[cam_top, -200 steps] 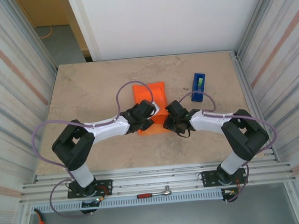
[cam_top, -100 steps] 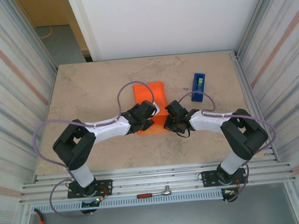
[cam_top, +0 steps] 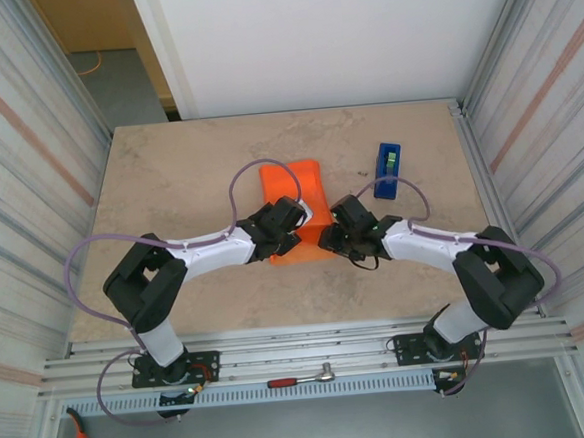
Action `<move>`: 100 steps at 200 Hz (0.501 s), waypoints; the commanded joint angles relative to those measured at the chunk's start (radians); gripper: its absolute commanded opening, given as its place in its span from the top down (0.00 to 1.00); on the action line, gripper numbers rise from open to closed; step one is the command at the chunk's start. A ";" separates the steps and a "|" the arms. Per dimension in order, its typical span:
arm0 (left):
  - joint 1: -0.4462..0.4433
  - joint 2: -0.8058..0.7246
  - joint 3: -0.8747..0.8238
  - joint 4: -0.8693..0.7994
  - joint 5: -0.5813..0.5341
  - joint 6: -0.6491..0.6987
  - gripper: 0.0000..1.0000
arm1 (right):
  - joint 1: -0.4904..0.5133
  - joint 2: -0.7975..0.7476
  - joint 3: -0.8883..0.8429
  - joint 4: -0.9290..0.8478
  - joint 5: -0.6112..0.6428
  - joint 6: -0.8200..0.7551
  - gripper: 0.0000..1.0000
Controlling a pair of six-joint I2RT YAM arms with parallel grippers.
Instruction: Wrap the gift box in paper
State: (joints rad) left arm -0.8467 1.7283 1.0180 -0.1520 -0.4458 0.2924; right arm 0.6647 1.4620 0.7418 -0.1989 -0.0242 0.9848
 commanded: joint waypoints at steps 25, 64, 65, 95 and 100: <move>-0.008 0.029 -0.008 -0.019 0.013 0.012 0.23 | -0.057 -0.163 -0.107 -0.060 0.027 0.019 0.47; -0.009 0.037 -0.004 -0.021 0.013 0.010 0.23 | -0.160 -0.201 -0.164 -0.030 -0.021 0.001 0.70; -0.009 0.038 -0.003 -0.021 0.013 0.010 0.23 | -0.162 -0.199 -0.163 -0.030 -0.021 0.000 0.71; -0.014 0.042 -0.004 -0.020 0.009 0.010 0.23 | -0.180 -0.124 -0.122 -0.003 -0.050 -0.036 0.98; -0.014 0.043 -0.003 -0.021 0.009 0.011 0.22 | -0.180 -0.109 -0.113 0.003 -0.053 -0.040 1.00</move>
State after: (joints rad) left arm -0.8513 1.7336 1.0183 -0.1516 -0.4561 0.2928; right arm 0.4881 1.2934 0.5884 -0.2169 -0.0471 0.9783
